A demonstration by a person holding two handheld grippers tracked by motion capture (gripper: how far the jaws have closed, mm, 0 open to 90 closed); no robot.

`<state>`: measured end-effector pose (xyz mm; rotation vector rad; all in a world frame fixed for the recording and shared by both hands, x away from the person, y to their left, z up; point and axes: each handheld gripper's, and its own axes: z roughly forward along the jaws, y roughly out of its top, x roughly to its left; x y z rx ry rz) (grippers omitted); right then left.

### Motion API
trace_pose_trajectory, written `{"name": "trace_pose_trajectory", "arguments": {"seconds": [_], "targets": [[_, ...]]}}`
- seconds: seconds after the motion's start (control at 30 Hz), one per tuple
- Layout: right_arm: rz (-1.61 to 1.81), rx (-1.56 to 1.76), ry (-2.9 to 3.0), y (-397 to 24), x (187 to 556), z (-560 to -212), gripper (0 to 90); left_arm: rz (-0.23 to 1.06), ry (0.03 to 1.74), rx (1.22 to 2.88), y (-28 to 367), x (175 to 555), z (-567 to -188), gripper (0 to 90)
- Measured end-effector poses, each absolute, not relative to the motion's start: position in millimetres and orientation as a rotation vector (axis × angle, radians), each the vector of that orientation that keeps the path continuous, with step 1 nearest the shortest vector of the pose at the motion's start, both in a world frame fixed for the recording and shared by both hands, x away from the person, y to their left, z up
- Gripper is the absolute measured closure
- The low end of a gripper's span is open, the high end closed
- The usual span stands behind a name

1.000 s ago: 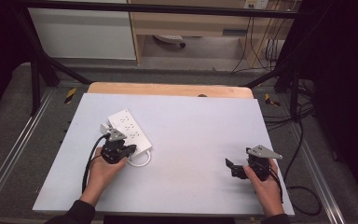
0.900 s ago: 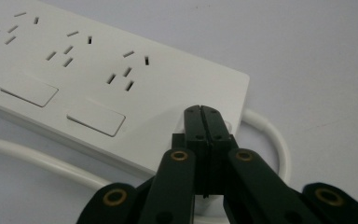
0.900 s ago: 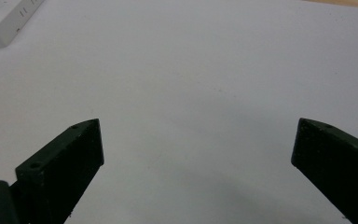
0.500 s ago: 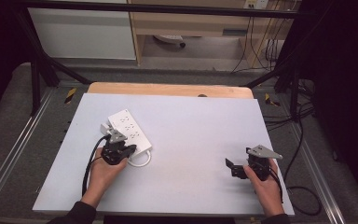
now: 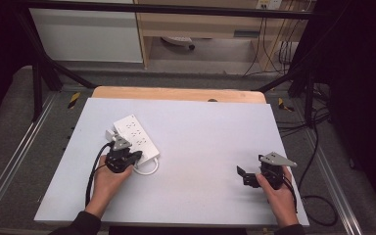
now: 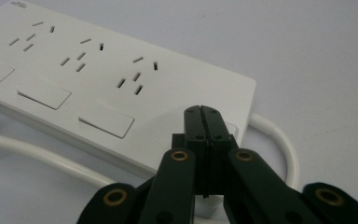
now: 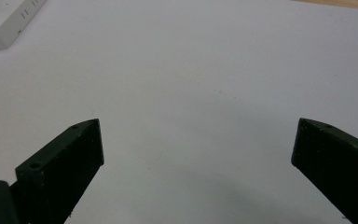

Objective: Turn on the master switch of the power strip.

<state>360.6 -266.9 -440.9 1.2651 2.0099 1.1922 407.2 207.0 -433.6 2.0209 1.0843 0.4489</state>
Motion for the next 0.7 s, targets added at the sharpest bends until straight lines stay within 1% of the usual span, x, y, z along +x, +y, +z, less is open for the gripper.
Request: {"name": "trace_pose_trajectory", "arguments": {"seconds": [0.7], "targets": [[1.193,1.264,1.992,-266.0,360.0,-440.0,2.6,0.453,1.072,1.985,209.7,406.6,-434.9,90.0]]}}
